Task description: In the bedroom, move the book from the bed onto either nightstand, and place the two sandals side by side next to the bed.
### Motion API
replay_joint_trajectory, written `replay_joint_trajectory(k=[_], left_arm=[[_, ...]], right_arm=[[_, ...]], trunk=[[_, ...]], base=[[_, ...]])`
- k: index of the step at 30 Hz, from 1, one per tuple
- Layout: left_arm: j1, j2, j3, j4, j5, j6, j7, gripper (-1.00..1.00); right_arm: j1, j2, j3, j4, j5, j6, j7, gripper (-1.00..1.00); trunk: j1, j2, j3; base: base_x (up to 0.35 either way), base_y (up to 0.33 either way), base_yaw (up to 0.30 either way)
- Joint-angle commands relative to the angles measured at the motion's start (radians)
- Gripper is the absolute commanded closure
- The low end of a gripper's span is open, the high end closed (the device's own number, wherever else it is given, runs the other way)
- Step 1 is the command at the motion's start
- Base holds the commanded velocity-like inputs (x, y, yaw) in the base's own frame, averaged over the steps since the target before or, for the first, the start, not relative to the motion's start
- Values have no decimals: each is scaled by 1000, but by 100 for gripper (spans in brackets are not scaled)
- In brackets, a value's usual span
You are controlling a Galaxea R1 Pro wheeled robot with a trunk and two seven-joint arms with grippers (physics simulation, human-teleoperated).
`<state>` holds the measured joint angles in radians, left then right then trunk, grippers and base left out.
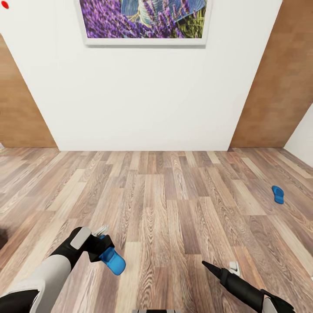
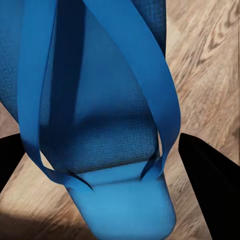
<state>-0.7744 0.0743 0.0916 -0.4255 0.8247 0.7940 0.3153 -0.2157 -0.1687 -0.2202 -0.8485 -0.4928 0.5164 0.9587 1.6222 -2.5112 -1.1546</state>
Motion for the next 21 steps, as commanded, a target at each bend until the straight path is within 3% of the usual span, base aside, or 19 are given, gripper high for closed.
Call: replay_joint_trajectory(k=[1, 21], left_arm=[[0, 0, 3, -1, 10, 4, 10, 100], [0, 1, 2, 0, 10, 5, 11, 100]], right_arm=[[0, 0, -1, 0, -7, 8, -10, -100], [0, 1, -2, 0, -8, 8, -32, -100]], trunk=[[-1, 0, 3], [-10, 5, 80]], base=[[0, 0, 0], [0, 0, 0]])
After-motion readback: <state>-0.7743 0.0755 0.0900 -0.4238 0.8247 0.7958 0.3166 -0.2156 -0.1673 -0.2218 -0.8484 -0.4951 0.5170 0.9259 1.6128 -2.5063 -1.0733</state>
